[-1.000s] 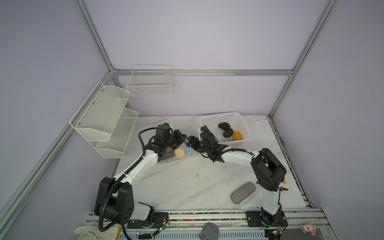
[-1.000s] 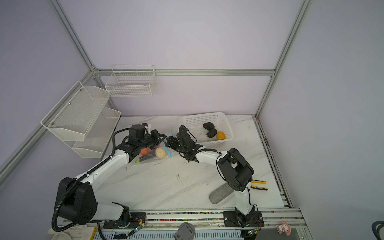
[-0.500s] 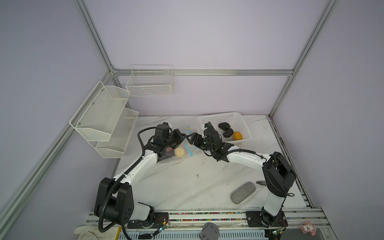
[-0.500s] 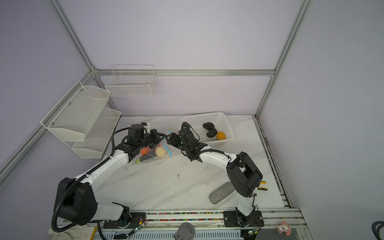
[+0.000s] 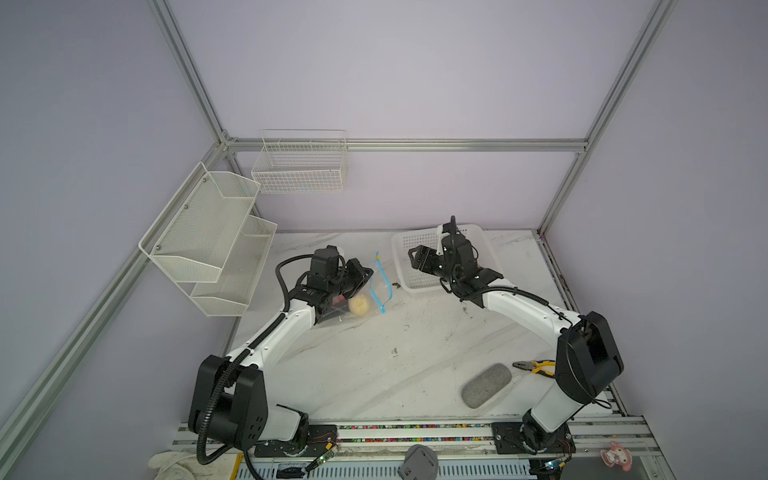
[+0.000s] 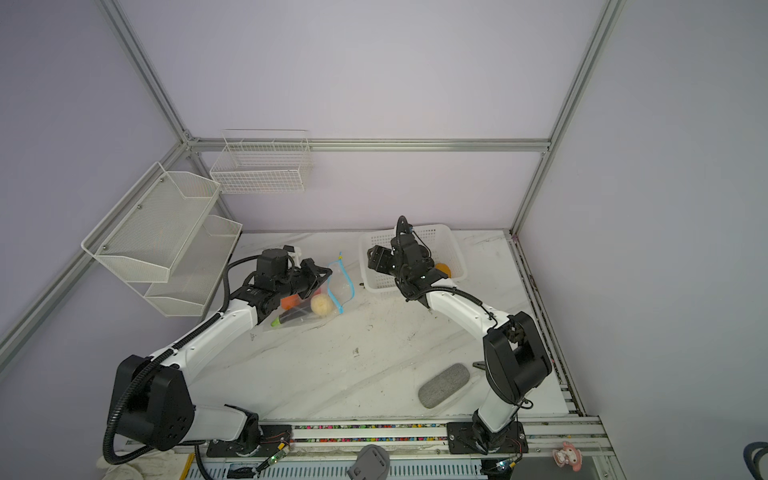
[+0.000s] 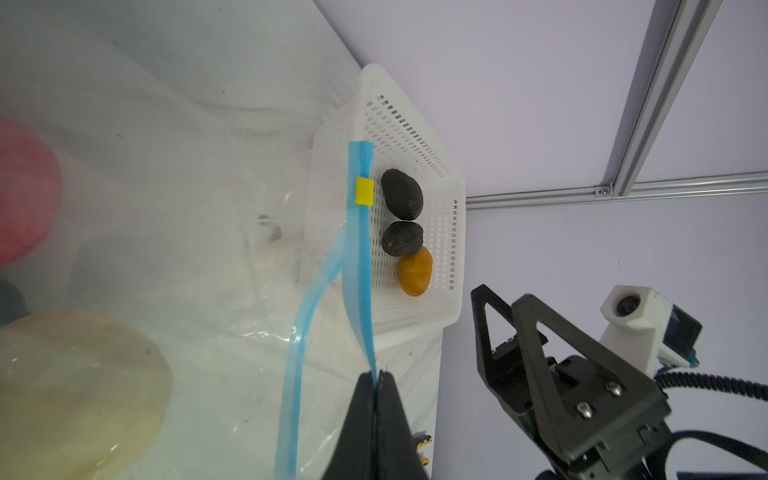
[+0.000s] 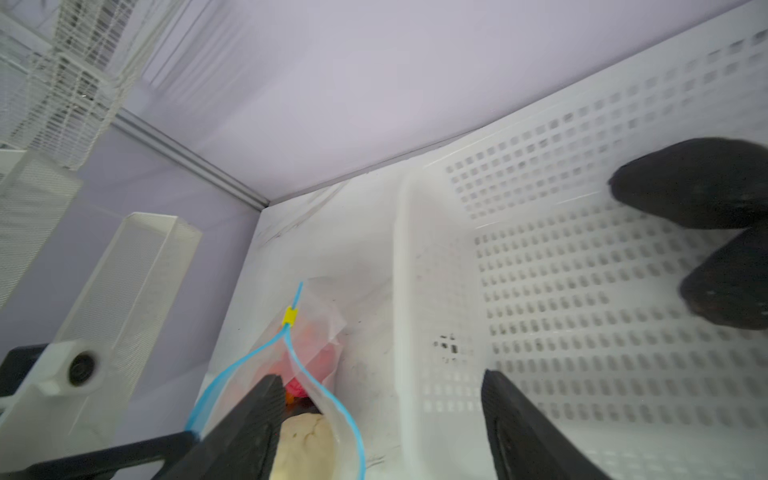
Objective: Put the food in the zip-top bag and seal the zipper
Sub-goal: 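Raise the right gripper out of the bag and move it over the basket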
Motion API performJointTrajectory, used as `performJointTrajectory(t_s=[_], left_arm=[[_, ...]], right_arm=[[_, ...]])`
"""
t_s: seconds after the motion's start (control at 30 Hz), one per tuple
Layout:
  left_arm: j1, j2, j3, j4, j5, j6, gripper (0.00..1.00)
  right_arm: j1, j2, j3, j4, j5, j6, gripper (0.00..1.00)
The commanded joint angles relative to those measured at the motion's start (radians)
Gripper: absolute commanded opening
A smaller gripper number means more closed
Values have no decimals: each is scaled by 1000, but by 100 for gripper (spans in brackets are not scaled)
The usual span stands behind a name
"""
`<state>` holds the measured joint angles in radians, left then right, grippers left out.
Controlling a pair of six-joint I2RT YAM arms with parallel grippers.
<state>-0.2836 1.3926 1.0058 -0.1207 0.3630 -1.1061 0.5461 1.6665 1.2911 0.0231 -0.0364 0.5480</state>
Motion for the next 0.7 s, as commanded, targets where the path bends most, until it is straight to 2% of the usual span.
performJointTrajectory(t_s=[0.0, 0.17, 0.4, 0.67], left_arm=[[1, -14, 42, 26, 35, 32, 0], [2, -3, 59, 15, 47, 40, 0], [1, 5, 97, -32, 58, 63, 0], [1, 12, 97, -33, 74, 68, 0]], right_arm=[[-58, 29, 70, -76, 1, -129, 78], [-158, 112, 143, -130, -4, -264, 78], [-248, 301, 330, -235, -18, -376, 78], [-315, 478, 438, -232, -66, -375, 81]])
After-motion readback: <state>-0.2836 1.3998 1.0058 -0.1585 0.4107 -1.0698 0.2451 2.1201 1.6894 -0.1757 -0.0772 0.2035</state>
